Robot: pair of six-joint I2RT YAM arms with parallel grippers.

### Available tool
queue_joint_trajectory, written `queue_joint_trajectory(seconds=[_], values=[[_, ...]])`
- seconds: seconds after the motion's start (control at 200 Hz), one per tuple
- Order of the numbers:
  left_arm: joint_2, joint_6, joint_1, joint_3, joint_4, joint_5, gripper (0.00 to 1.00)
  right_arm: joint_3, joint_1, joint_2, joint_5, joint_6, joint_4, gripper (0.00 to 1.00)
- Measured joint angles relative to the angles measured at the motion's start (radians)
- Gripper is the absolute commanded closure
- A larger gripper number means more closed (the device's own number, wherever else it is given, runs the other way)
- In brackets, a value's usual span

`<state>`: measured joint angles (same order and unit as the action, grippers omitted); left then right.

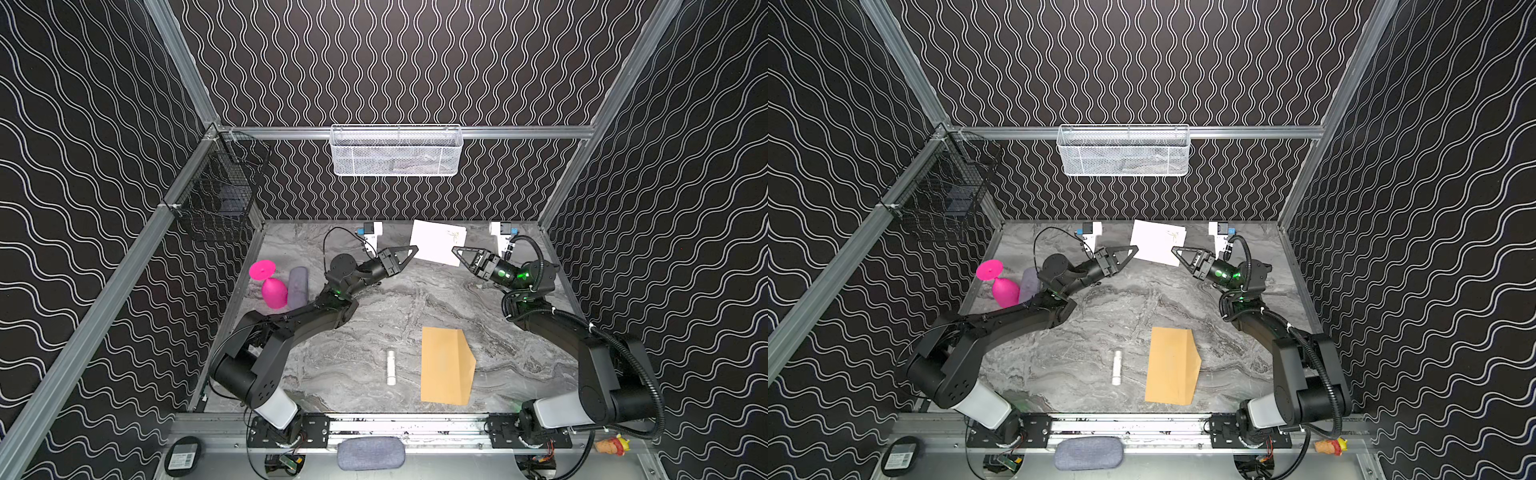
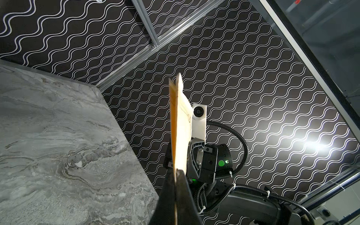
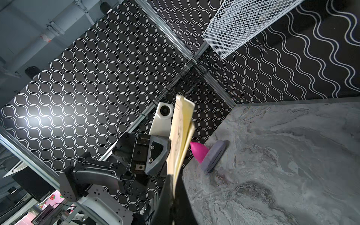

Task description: Place the letter into the envelope and seal it

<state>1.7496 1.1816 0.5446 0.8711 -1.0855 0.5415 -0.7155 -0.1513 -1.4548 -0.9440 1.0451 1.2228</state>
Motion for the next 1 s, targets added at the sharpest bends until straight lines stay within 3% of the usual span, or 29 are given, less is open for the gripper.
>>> queue_joint_trajectory(seconds=[0.07, 0.165, 0.235, 0.455, 0.636, 0.841, 1.001], values=[[-0.007, -0.001, 0.001, -0.002, 0.000, -0.001, 0.86, -0.008, 0.000, 0.000, -0.008, -0.011, -0.010, 1.00], [-0.015, -0.011, 0.001, -0.013, -0.003, 0.000, 0.59, -0.020, 0.001, 0.003, -0.014, -0.024, -0.037, 1.00], [-0.023, -0.023, 0.001, -0.027, -0.006, 0.002, 0.49, -0.024, 0.002, 0.017, -0.023, -0.052, -0.077, 1.00], [-0.043, -0.094, -0.056, -0.038, 0.012, 0.056, 0.41, -0.074, 0.009, 0.088, -0.074, -0.243, -0.330, 1.00], [-0.103, -0.232, -0.107, -0.007, 0.191, 0.105, 0.40, -0.095, 0.033, 0.160, -0.072, -0.399, -0.640, 1.00], [-0.129, -0.399, -0.054, 0.021, 0.434, 0.061, 0.33, 0.074, 0.100, 0.344, 0.152, -0.333, -0.834, 1.00], [-0.106, -0.470, 0.031, 0.033, 0.565, -0.007, 0.15, 0.220, 0.154, 0.428, 0.372, -0.197, -0.863, 1.00]])
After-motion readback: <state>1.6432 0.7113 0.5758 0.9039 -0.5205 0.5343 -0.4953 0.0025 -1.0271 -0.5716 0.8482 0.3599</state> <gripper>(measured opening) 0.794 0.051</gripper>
